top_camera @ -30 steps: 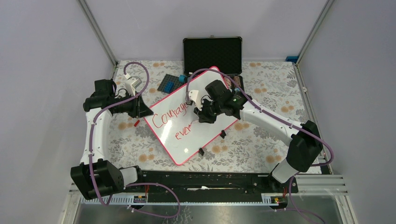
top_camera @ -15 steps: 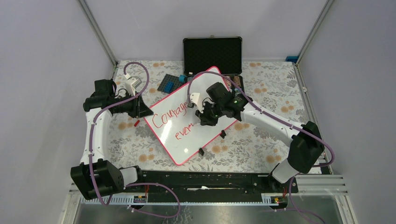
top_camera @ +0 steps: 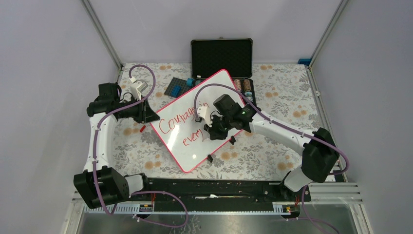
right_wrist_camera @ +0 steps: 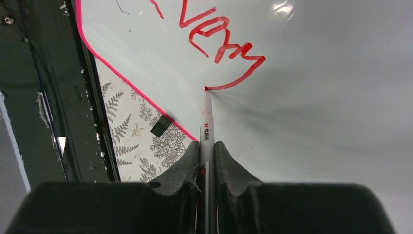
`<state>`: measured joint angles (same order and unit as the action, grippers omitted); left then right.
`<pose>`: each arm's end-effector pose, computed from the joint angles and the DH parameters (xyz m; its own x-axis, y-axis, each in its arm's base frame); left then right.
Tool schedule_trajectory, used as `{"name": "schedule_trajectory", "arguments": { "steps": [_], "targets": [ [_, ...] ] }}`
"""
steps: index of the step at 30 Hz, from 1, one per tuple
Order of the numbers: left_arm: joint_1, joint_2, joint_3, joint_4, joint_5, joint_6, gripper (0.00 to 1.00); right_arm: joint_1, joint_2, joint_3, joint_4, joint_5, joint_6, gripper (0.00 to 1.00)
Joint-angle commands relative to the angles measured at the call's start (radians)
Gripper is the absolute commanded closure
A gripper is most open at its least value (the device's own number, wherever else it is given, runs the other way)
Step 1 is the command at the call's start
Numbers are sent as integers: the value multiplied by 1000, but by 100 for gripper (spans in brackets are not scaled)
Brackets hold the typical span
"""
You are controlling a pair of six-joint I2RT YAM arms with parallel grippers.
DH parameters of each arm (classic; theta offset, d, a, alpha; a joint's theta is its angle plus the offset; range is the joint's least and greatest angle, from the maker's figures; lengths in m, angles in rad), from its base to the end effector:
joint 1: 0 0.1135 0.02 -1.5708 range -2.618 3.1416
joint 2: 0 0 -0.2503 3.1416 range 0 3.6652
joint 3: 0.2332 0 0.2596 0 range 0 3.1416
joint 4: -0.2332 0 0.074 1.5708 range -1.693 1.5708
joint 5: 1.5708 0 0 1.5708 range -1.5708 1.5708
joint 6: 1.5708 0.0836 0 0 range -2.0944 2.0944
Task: Write a sentence on the whiteboard
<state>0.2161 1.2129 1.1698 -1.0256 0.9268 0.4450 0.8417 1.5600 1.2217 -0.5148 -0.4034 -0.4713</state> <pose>0.2556 -0.0123 0.2881 -0.6664 0.1183 -0.7361 0.5917 0.6847 -0.4256 0.2252 0.3013 0.2229 -0.0576 -0.6913 -0.7202 -0.9922 0.1193 -0.0351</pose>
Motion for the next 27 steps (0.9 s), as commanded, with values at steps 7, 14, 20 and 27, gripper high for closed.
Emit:
{"name": "schedule_trajectory", "arguments": {
  "steps": [7,14,20,27],
  "targets": [
    [-5,8,-5,28,-25,31,98,34,0,69,17,1,22,100],
    [-6,9,-3,28,-23,29,98,34,-26,126,-22,-23,27,100],
    [-6,7,-5,28,-19,30,98,-17,-65,128,-72,-46,6,100],
    [-6,6,-8,28,-20,33,98,-135,-83,95,-108,-125,-34,100]
  ]
}}
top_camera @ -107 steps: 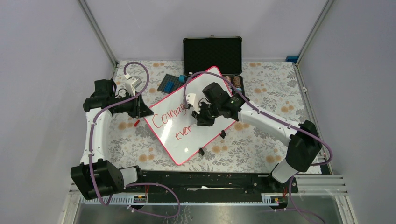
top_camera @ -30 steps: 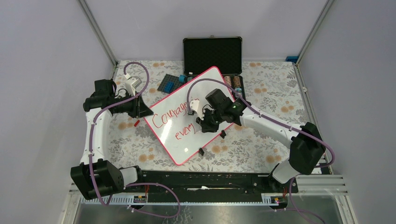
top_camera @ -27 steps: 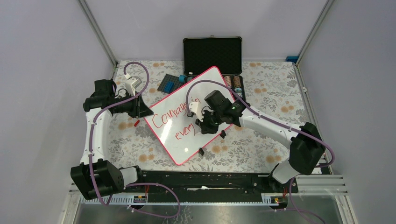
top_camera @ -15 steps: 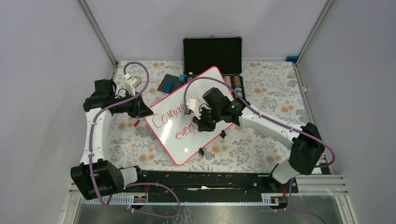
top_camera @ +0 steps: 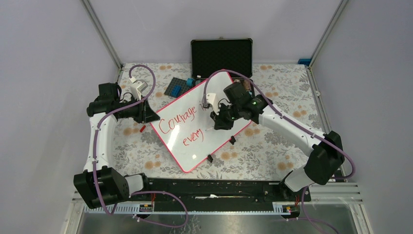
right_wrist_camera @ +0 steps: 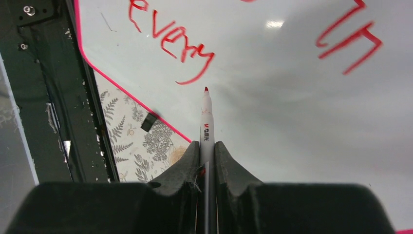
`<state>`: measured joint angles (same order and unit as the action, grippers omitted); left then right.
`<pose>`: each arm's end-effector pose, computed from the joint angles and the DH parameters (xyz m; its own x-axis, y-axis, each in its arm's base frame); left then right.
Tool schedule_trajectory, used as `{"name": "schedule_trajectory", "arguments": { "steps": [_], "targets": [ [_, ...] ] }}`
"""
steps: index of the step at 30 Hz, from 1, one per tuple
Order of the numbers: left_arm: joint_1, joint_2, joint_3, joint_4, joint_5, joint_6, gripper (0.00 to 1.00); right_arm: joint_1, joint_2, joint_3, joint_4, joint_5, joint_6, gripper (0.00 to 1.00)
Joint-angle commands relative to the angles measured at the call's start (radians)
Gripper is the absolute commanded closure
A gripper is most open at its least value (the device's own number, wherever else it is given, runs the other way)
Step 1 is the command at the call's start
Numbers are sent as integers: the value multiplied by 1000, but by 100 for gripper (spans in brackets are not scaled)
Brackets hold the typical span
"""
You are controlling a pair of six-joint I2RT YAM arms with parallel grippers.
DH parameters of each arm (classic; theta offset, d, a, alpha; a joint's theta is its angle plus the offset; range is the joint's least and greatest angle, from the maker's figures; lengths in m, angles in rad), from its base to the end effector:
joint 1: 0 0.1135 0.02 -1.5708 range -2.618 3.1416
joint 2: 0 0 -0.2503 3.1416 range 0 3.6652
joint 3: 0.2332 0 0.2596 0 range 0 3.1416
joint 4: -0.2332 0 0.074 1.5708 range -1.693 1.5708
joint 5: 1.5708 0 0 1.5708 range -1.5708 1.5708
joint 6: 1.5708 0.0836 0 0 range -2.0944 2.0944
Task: Write a sentence on the whiteboard
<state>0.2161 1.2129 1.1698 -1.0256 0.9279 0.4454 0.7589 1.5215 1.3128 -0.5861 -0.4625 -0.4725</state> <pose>0.2556 -0.0124 0.2882 -0.6659 0.1182 -0.7366 0.5924 0.6839 -0.4258 0.2438 0.2826 0.2636 -0.0777 -0.6350 -0.7686 -0.9860 0.1632 -0.0352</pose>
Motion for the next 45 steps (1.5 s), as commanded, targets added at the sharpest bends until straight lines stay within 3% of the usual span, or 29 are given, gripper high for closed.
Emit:
{"name": "schedule_trajectory", "arguments": {
  "steps": [1,12,45],
  "targets": [
    [-5,6,-9,27,-22,33,98,-62,-44,0,-37,-71,-36,100],
    [-6,3,-13,28,-24,31,98,-125,-39,-50,27,-101,-22,100],
    [-6,5,-14,27,-27,31,98,-72,50,32,99,-16,14,100]
  ]
}}
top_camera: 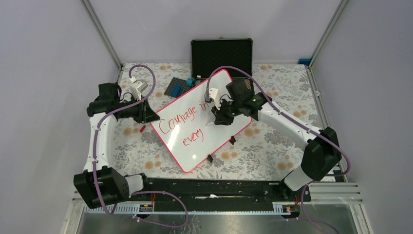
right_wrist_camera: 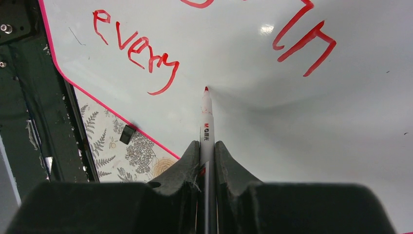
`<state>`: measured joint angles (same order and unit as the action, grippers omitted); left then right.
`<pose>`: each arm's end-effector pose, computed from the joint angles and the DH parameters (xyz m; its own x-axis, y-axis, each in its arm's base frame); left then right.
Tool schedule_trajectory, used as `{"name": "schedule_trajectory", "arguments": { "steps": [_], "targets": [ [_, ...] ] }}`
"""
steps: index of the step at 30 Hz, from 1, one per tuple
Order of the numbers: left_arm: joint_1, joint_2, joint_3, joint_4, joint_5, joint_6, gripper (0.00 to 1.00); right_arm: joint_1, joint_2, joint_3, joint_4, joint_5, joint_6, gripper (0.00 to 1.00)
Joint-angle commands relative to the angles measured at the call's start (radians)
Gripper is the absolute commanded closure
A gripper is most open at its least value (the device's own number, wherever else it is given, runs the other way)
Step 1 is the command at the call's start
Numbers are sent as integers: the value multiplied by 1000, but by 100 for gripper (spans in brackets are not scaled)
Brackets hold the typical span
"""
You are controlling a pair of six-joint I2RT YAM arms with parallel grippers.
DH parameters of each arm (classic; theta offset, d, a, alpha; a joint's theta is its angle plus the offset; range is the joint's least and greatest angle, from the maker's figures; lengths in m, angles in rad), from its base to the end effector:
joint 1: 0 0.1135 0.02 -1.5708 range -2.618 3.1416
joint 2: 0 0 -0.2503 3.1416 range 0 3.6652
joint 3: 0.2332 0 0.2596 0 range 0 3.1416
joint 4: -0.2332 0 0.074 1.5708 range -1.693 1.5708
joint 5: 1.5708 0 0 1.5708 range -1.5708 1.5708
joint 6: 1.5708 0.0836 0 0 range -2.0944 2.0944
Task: Write a sentence on the whiteboard
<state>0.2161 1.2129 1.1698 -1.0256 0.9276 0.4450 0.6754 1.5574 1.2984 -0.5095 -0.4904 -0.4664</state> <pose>0.2556 -0.0124 0.2882 -0.6662 0.1181 -0.7363 0.5920 0.6842 -0.4259 0.2738 0.2698 0.2544 -0.1177 -0.6025 -0.7894 -0.9726 0.2305 -0.0309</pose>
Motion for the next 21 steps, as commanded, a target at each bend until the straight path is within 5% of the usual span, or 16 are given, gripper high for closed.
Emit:
{"name": "schedule_trajectory", "arguments": {
  "steps": [1,21],
  "targets": [
    [-6,5,-14,27,-26,32,98,14,16,48,22,13,8,100],
    [-6,4,-15,28,-27,33,98,58,24,38,21,32,1,100]
  ]
}}
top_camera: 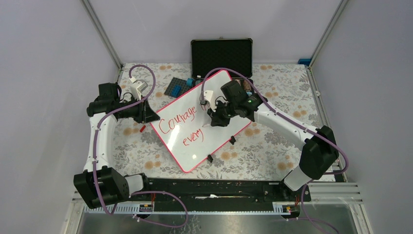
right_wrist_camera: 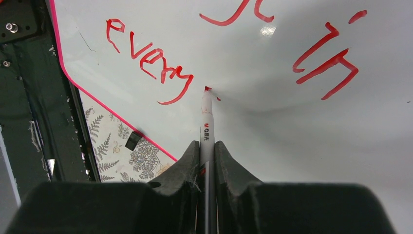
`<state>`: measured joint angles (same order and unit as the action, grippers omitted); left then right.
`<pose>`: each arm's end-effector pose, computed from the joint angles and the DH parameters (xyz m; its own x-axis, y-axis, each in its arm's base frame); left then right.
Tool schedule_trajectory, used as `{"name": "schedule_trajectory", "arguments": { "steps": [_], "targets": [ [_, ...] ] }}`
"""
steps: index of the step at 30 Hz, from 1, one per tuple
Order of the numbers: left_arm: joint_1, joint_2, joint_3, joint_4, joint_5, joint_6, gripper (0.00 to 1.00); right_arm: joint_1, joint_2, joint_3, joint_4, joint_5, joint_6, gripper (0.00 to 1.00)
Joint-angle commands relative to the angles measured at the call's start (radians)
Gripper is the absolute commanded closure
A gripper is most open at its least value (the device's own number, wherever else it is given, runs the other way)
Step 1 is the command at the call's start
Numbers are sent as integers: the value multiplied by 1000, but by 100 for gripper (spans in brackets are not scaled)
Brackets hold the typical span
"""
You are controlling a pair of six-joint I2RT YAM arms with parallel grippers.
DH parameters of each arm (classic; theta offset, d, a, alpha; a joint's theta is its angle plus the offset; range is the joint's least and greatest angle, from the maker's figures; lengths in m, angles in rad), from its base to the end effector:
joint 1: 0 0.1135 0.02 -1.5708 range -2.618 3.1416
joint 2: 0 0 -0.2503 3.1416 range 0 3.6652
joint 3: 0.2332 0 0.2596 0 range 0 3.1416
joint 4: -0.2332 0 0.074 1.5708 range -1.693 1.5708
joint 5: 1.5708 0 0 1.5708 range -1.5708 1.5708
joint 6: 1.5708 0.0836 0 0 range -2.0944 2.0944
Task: Write a sentence on the whiteboard
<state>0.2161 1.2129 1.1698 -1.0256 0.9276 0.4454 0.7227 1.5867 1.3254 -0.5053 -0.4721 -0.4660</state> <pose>0.2556 -0.0124 0.2882 -0.6660 0.1183 -0.7365 0.5923 0.6841 -0.4256 0.2677 0.2867 0.2535 -0.0898 -0.6127 -0.7852 -0.9795 0.1971 -0.0418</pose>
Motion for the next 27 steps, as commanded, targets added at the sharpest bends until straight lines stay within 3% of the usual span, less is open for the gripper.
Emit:
{"name": "schedule_trajectory", "arguments": {
  "steps": [1,27],
  "targets": [
    [-6,4,-15,28,-27,33,98,11,-8,9,16,16,-2,100],
    [-6,7,-15,27,-26,36,98,-29,-40,-23,5,40,-15,100]
  ]
}}
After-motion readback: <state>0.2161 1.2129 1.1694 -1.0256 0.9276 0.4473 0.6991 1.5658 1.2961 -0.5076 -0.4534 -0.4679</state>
